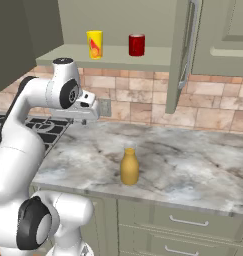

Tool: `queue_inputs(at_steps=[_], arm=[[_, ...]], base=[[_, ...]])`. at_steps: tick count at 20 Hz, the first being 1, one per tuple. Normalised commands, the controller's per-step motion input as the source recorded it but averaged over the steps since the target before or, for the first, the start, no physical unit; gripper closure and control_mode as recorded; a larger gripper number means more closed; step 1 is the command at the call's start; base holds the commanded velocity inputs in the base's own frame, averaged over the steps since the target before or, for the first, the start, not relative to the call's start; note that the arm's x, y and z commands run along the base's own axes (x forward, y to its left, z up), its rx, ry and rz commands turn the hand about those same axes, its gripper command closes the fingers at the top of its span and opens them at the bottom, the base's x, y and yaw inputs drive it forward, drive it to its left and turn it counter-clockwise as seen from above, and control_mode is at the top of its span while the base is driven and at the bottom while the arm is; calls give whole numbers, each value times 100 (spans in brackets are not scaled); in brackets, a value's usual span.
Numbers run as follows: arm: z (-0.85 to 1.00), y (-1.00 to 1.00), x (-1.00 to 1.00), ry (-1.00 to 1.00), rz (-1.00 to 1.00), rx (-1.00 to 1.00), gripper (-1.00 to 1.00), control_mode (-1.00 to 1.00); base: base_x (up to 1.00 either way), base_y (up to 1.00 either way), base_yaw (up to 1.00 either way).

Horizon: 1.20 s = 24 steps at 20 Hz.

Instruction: There is a tray on the dining counter. Grab the cup, mug, and pitcher and place them on the tray. The pitcher may be placed next to the tray if it cannot fit the tray.

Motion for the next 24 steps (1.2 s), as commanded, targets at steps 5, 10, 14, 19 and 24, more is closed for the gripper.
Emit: queue_inputs(at_steps=[5, 10, 14, 19, 24], arm=[[0, 0, -2, 0, -1, 0, -100, -100], [23, 0, -25, -8, -7, 0, -100, -100], [40, 0, -42, -18, -13, 6, -100, -100], [49, 0, -55, -19, -21, 16, -100, -100], [34, -1, -52, -23, -34, 27, -100, -100]], base=[[0, 0, 0], [0, 0, 0], [0, 0, 0], [0, 0, 0], [0, 0, 0]])
